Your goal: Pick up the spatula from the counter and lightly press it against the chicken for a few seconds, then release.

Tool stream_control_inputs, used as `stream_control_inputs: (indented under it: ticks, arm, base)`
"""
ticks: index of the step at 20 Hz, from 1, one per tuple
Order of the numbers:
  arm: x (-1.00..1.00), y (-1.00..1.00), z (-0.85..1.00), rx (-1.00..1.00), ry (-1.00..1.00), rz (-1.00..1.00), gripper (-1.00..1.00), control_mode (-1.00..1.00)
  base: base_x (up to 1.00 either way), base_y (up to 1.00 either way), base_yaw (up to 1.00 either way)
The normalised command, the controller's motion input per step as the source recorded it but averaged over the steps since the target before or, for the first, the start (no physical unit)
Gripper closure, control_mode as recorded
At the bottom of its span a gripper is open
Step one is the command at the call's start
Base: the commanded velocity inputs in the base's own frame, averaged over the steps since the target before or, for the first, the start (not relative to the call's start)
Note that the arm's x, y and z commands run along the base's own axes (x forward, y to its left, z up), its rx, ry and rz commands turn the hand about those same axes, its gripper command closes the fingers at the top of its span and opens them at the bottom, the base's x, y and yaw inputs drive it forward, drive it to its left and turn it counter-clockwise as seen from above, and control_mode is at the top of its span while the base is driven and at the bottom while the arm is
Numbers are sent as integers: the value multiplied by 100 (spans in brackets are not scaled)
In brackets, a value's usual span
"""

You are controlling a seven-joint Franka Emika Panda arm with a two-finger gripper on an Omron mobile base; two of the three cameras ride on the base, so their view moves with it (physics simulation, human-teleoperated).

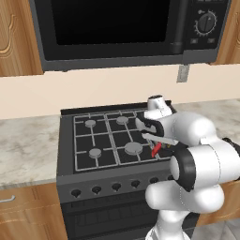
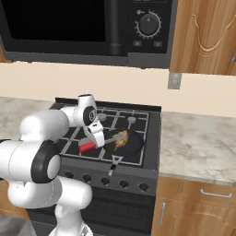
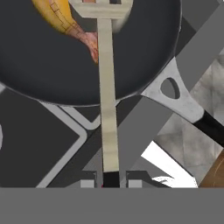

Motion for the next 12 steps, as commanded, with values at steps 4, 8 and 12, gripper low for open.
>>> stream_control_inputs:
  ticks: [4,8,12]
  arm:
    - [-7,0,-10,0,3,0,100,-100]
    - [-4,0,-18,0,6,0,100,-100]
    - [-3,0,-8,0,3,0,100,-100]
  base:
    - [0,0,0]
    - [0,0,0]
    - [0,0,0]
